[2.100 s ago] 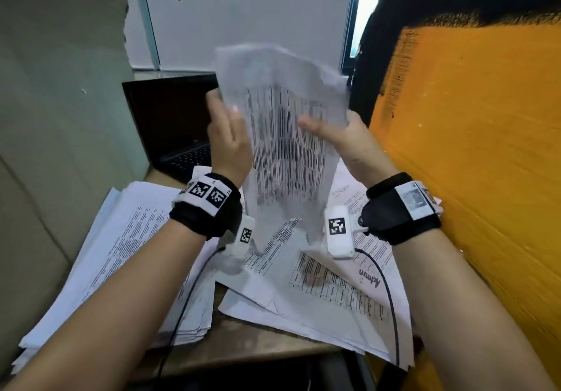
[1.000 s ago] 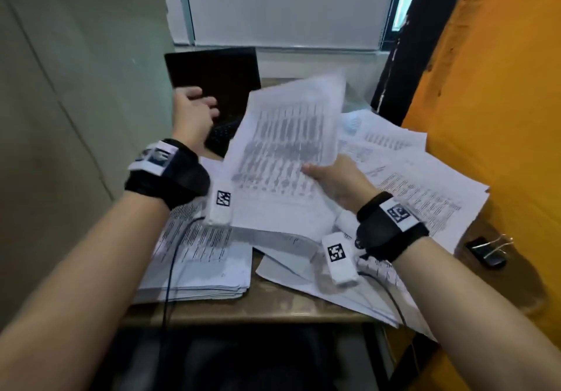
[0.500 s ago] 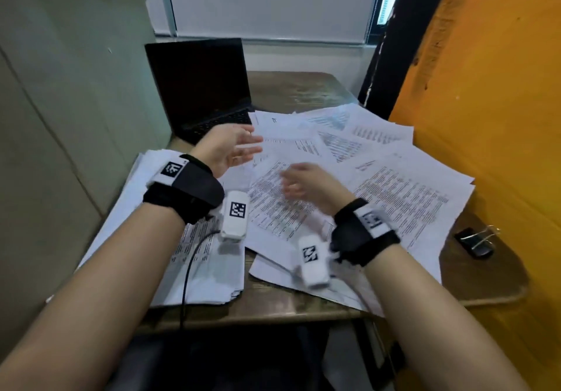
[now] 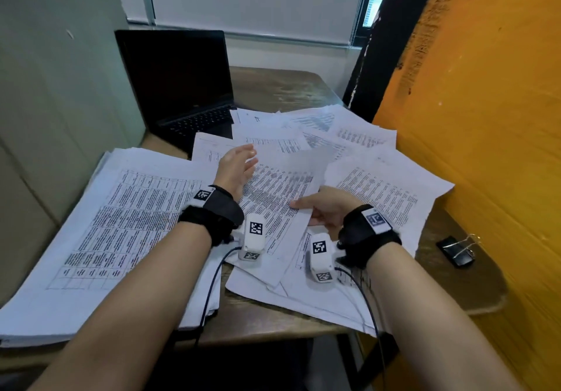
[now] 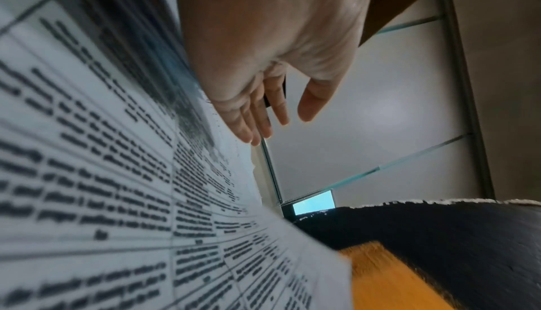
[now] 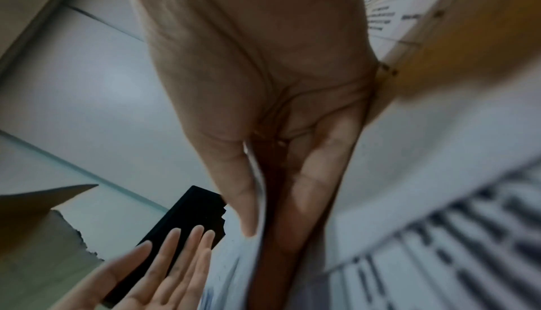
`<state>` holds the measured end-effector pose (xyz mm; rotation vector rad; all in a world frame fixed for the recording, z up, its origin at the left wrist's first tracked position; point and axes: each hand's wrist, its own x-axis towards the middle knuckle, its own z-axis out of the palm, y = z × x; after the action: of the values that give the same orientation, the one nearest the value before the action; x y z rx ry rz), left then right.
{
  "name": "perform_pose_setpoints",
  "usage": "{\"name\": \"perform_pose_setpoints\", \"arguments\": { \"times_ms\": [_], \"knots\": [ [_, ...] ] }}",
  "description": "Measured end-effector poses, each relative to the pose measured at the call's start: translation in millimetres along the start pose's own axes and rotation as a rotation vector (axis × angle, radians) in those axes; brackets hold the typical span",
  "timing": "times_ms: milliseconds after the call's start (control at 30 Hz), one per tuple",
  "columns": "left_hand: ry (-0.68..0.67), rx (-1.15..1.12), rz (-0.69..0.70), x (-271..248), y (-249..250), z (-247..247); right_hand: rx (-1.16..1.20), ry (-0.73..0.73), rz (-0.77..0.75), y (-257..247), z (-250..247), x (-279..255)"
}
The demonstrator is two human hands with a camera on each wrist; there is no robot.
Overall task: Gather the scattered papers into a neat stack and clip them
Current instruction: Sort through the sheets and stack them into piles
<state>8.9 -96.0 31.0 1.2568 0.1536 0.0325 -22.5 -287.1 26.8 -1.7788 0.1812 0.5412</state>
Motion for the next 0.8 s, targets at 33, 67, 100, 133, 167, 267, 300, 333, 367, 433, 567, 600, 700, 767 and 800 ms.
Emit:
{"name": "perform_pose_setpoints", "arguments": {
  "times_ms": [33,67,100,133,167,267,300,333,367,433,567,600,700,767,800],
  "knots": [
    [0.001,-0.028,0.011,0.7,-2.5,-2.9,-0.013,-0.003,-0.014,-0.9,-1.7,1.3],
    [-0.003,-0.060,0.021,2.4,-5.2,-5.9,0.007,0.001,-0.038,0.3,-3.4,3.0],
    [-0.003,-0.091,0.035,4.7,-7.5,-9.0,0.053,0.003,-0.066,3.3,-7.1,7.0],
    [-0.003,-0.123,0.053,7.0,-9.2,-12.1,0.114,0.011,-0.100,6.8,-10.3,10.9],
    [0.006,-0.145,0.069,9.2,-9.6,-15.0,0.175,0.030,-0.139,12.3,-13.4,16.8],
    [0.020,-0.153,0.106,13.5,-6.9,-17.2,0.289,0.103,-0.204,21.5,-17.3,28.2],
    [0.020,-0.132,0.113,14.0,-7.0,-16.5,0.308,0.123,-0.222,20.5,-17.8,29.4],
    [0.017,-0.108,0.121,13.8,-7.1,-16.1,0.302,0.138,-0.237,16.9,-19.4,30.1],
    [0.019,-0.075,0.125,14.3,-7.9,-16.2,0.253,0.151,-0.245,10.6,-21.7,29.3],
    [0.029,-0.028,0.128,16.2,-11.2,-17.7,0.123,0.116,-0.257,-5.5,-29.8,28.2],
    [-0.007,0.080,0.080,21.3,-18.6,-19.8,0.172,0.089,-0.336,-15.3,-48.8,38.1],
    [-0.036,0.150,0.066,19.8,-19.7,-18.2,0.218,0.081,-0.346,-12.9,-51.1,39.9],
    [-0.101,0.356,0.051,15.6,-22.6,-13.4,0.256,0.078,-0.355,-9.5,-57.5,39.2],
    [-0.051,0.383,0.101,15.7,-22.5,-13.9,0.314,0.143,-0.373,-9.1,-67.5,42.3],
    [-0.011,0.328,0.125,17.2,-21.9,-15.7,0.364,0.228,-0.386,-8.4,-74.1,44.5]
  ]
}}
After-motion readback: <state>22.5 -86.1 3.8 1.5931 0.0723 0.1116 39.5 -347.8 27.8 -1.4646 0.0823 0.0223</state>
